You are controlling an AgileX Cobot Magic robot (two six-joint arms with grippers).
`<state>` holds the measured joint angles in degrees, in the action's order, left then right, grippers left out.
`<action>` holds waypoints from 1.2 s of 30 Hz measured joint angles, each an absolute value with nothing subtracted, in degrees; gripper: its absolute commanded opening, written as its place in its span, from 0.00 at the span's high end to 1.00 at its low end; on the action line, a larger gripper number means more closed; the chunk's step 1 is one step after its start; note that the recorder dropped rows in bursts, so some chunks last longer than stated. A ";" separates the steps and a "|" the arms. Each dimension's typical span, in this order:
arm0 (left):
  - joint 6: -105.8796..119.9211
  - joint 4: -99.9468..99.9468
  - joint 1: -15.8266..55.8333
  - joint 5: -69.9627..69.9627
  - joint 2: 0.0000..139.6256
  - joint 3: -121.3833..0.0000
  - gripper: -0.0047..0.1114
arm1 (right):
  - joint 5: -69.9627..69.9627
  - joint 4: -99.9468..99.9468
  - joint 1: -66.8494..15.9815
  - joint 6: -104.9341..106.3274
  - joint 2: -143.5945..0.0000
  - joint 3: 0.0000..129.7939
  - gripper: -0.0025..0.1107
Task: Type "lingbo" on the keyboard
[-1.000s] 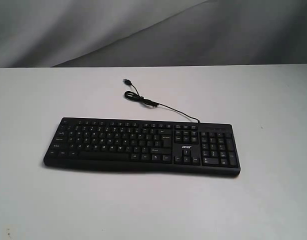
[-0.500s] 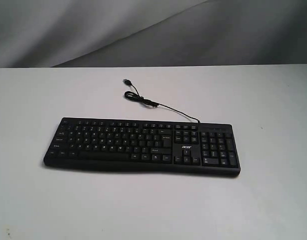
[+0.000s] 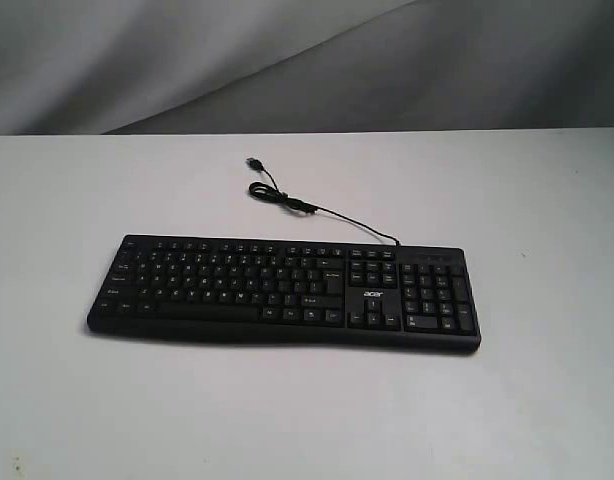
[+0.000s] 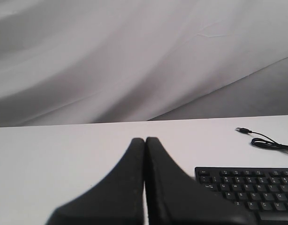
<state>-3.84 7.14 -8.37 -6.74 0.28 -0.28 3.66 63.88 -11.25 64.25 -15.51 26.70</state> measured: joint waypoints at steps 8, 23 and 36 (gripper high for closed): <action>-3.84 7.14 -8.37 -6.74 0.28 -0.28 0.96 | 4.68 27.49 -11.25 26.22 -15.84 26.30 0.98; -3.84 7.14 -8.37 -6.74 0.28 -0.28 0.96 | 2.45 -9.24 -11.25 -5.22 -13.30 19.70 0.98; -3.84 7.14 -8.37 -6.74 0.28 -0.28 0.96 | -4.37 -6.97 -3.18 -1.95 -5.74 6.10 0.98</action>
